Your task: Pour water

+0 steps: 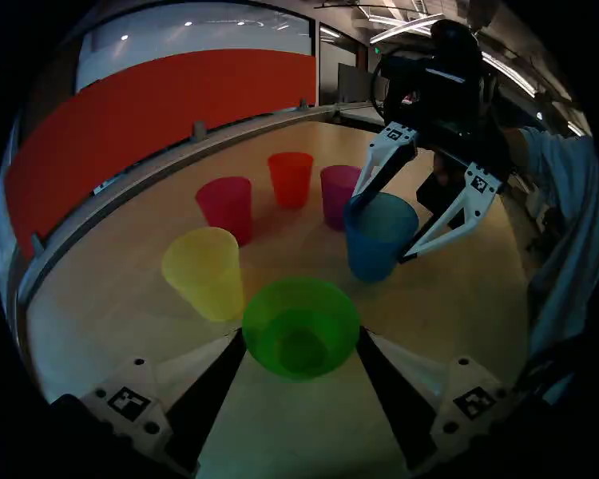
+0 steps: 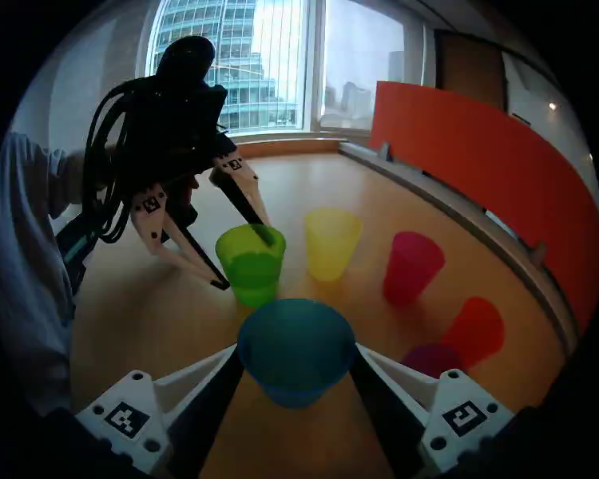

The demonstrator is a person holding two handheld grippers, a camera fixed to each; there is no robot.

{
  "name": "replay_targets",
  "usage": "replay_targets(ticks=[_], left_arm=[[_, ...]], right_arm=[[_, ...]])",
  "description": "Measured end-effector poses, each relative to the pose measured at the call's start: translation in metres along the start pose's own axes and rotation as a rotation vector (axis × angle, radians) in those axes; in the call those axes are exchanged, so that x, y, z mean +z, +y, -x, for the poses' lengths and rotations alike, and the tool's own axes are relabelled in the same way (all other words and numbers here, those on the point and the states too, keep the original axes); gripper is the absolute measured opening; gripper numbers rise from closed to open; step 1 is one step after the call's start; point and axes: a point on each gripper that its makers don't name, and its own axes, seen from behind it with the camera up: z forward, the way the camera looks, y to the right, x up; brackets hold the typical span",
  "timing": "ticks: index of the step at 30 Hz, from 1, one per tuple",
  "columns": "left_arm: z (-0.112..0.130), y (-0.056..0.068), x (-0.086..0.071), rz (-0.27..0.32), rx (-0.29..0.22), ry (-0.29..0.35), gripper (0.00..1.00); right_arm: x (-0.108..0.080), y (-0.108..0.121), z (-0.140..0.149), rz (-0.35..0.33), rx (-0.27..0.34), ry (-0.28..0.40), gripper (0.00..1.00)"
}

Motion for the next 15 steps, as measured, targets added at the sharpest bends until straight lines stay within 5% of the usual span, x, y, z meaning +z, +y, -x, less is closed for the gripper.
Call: replay_targets(ticks=[15], left_arm=[[0.008,-0.004,-0.01,-0.017,-0.013,-0.009,1.0]], right_arm=[[0.007,-0.004,0.01,0.004,0.003,0.001,0.92]])
